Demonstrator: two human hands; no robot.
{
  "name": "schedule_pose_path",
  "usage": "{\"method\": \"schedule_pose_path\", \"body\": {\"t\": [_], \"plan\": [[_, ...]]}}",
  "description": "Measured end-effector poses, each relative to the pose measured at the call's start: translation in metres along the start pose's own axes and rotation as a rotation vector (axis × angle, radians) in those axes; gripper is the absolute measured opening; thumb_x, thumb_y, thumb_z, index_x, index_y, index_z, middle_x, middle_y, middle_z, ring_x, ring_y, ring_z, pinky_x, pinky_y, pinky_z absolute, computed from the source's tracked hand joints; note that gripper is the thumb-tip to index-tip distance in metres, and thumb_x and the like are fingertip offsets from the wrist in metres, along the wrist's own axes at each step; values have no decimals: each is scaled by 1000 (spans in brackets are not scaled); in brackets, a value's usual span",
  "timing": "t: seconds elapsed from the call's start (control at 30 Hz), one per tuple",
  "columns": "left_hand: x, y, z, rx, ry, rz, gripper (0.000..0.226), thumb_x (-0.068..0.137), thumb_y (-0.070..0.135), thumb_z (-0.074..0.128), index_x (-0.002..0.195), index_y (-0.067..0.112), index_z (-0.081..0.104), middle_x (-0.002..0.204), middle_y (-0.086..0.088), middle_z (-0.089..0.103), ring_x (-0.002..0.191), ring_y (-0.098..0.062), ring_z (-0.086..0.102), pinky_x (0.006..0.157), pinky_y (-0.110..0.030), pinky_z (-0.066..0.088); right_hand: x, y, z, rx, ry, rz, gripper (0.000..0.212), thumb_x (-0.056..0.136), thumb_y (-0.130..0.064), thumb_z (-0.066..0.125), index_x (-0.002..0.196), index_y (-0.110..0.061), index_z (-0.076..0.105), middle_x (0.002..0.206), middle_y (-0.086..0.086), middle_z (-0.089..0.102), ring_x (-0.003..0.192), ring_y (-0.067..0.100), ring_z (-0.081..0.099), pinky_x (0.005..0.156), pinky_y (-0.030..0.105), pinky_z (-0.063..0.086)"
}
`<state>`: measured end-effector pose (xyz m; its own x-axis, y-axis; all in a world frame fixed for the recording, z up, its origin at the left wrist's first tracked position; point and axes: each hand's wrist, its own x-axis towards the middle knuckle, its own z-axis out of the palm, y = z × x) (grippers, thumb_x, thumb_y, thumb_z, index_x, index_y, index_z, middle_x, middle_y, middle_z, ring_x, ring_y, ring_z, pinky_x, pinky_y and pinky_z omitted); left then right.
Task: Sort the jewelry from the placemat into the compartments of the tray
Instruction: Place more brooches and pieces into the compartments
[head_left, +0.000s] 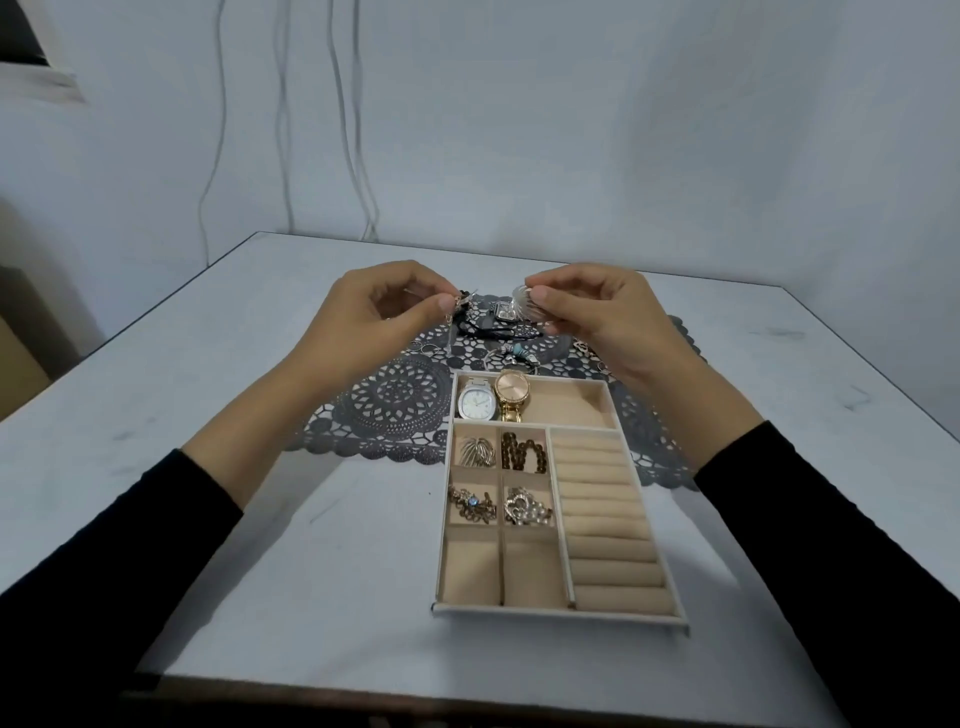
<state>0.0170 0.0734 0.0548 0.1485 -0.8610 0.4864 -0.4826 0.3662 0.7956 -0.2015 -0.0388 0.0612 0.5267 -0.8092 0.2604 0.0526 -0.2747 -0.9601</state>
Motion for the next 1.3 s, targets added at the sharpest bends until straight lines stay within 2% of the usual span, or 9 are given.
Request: {"method": "schedule_pose_path", "body": {"t": [0.1, 0.17, 0.23, 0.4, 0.6, 0.77, 1.0, 1.17, 1.3], "plan": [[-12, 5, 5, -36, -11, 17, 10, 89, 21, 69, 97, 15, 73, 92, -4, 74, 86, -18, 71, 75, -27, 54, -16, -2, 0, -3, -32, -1, 16, 82, -9, 72, 98, -11, 74, 95, 10, 74, 82, 19, 67, 77, 35, 57], [-21, 7, 7, -61, -20, 26, 7, 89, 18, 69, 95, 18, 72, 93, -4, 74, 86, -14, 70, 77, -22, 53, -27, -3, 2, 12, -54, -3, 18, 83, -6, 70, 101, -7, 73, 98, 14, 73, 87, 21, 68, 78, 28, 58], [-28, 8, 9, -75, -10, 32, 7, 89, 16, 69, 94, 20, 72, 91, 0, 74, 86, -14, 70, 80, -23, 54, -36, -2, 3, 23, -86, 7, 19, 83, -4, 69, 102, -6, 73, 99, 15, 73, 90, 22, 68, 79, 27, 57], [-44, 12, 13, -101, -9, 34, 7, 88, 17, 68, 93, 21, 72, 87, 5, 72, 85, -16, 69, 79, -24, 54, -54, -2, 1, 11, -211, 71, 22, 81, 1, 69, 101, -5, 72, 94, 13, 74, 80, 15, 69, 72, 21, 57], [-55, 13, 16, -92, -20, 37, 8, 88, 14, 68, 94, 18, 72, 85, 7, 72, 82, -8, 68, 80, -23, 54, -67, -3, -3, -162, -419, 120, 23, 77, -1, 72, 100, -4, 74, 93, 16, 73, 85, 25, 68, 77, 26, 58], [-57, 13, 17, -74, -24, 40, 8, 89, 16, 69, 96, 18, 72, 88, 4, 72, 83, -10, 68, 79, -21, 52, -72, -7, -1, -310, -597, 154, 22, 79, -2, 71, 100, -2, 73, 87, 17, 72, 70, 17, 67, 72, 26, 57], [-57, 12, 18, -75, -46, 54, 8, 89, 18, 68, 96, 19, 71, 88, 5, 72, 82, -8, 68, 77, -20, 51, -75, -15, 7, -501, -651, 140, 21, 80, -3, 72, 101, -1, 74, 80, 4, 73, 68, 8, 66, 68, 20, 55], [-56, 10, 19, -80, -67, 67, 7, 89, 22, 70, 95, 23, 71, 89, 8, 72, 85, -12, 69, 80, -22, 52, -76, -16, 12, -600, -635, 107, 19, 78, -10, 76, 97, -12, 77, 89, 1, 76, 85, 17, 70, 82, 25, 55], [-56, 8, 20, -68, -75, 74, 7, 89, 20, 69, 96, 20, 71, 91, 3, 72, 86, -14, 69, 81, -24, 52, -76, -17, 13, -638, -626, 84, 19, 78, -11, 77, 96, -16, 78, 89, -5, 75, 86, 12, 70, 84, 24, 55]]}}
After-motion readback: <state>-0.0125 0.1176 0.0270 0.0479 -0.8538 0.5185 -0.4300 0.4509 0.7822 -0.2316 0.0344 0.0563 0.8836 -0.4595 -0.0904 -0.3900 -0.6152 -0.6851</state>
